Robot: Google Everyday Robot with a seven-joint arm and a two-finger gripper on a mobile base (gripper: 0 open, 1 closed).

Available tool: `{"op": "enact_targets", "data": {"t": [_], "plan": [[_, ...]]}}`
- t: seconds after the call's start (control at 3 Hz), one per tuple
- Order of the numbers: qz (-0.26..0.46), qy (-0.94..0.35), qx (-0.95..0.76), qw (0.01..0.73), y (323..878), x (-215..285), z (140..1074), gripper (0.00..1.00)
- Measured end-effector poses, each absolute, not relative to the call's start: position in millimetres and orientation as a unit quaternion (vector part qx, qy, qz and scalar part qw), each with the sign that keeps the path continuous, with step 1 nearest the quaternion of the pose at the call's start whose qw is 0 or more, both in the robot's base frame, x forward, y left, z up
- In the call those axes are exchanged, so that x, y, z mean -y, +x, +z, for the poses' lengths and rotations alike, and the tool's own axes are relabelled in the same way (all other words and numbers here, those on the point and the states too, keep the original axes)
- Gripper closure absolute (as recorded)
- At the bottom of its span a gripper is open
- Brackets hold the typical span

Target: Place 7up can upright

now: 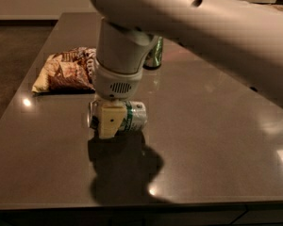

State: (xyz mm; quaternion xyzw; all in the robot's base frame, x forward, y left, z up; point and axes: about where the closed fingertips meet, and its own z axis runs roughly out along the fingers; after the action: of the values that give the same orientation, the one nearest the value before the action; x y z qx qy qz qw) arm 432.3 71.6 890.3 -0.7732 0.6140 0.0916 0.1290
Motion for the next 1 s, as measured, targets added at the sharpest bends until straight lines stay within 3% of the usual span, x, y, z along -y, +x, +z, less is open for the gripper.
{"op": "enact_targets", "data": {"t": [1.0], "plan": [[0.317, -0.639, -0.64, 0.286, 454, -39, 923, 1.0]]}}
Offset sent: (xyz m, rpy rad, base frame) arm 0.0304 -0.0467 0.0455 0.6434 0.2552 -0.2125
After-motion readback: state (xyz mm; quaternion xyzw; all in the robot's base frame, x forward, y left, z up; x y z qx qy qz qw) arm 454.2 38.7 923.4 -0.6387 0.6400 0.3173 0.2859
